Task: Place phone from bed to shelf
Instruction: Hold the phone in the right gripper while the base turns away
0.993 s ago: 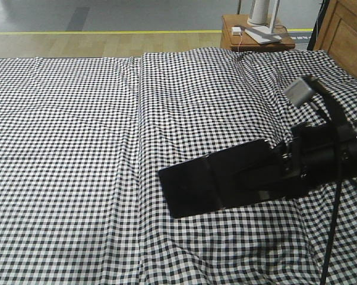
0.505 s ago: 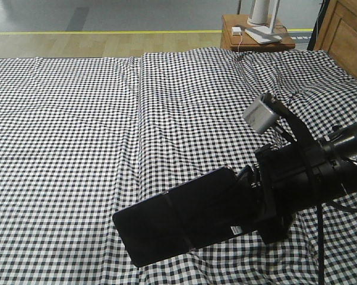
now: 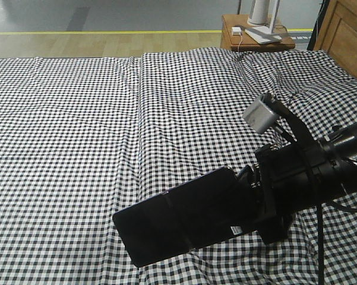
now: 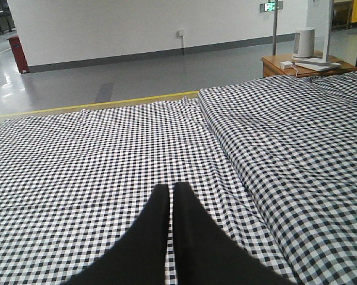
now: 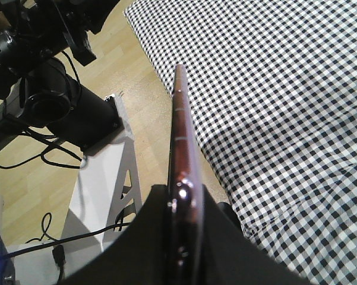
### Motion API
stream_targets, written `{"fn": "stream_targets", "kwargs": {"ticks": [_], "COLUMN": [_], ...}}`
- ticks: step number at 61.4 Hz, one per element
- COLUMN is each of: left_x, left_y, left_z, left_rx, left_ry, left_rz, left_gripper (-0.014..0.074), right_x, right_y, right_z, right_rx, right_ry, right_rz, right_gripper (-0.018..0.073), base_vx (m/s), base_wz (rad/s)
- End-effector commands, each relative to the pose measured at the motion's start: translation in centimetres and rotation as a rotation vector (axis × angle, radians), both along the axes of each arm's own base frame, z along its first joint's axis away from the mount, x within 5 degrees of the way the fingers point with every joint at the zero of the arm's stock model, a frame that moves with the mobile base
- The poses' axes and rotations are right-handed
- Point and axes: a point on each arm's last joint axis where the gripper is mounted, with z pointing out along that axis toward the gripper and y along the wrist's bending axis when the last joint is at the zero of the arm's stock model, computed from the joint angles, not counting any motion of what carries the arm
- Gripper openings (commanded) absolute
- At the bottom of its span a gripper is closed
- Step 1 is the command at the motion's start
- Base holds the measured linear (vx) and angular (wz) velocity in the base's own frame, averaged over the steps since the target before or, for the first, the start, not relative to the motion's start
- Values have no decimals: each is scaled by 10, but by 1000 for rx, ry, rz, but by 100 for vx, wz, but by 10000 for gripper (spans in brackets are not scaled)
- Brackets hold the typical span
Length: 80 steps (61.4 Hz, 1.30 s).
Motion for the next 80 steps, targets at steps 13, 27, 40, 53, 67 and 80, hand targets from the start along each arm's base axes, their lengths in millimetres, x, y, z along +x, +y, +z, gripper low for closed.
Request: {"fn": "stream_targets", "kwargs": {"ticks": [13, 27, 40, 53, 67, 80], "left_x": [-1, -1, -1, -1, -1, -1], "left_y": [-1, -1, -1, -1, -1, -1], "left_z": [16, 16, 16, 16, 16, 16], "left_rx": [-9, -9, -9, -9, -9, -9], "left_ry": [-107, -107, -107, -107, -107, -107], "left_rz": [-6, -6, -6, -6, -6, -6], "left_gripper": [1, 1, 1, 1, 1, 1], "right_x": [-11, -11, -11, -11, -11, -11], "right_y": [2, 2, 2, 2, 2, 2], "right_z": [19, 19, 19, 19, 19, 19], "right_rx": [91, 91, 91, 91, 91, 91], "right_ry": [7, 6, 6, 6, 6, 6], "right_rz": [53, 54, 54, 54, 54, 54], "right_gripper": [-1, -1, -1, -1, -1, -1], "base_vx": [0, 0, -2, -6, -8, -11], "base_wz": [0, 0, 8, 21, 34, 47]}}
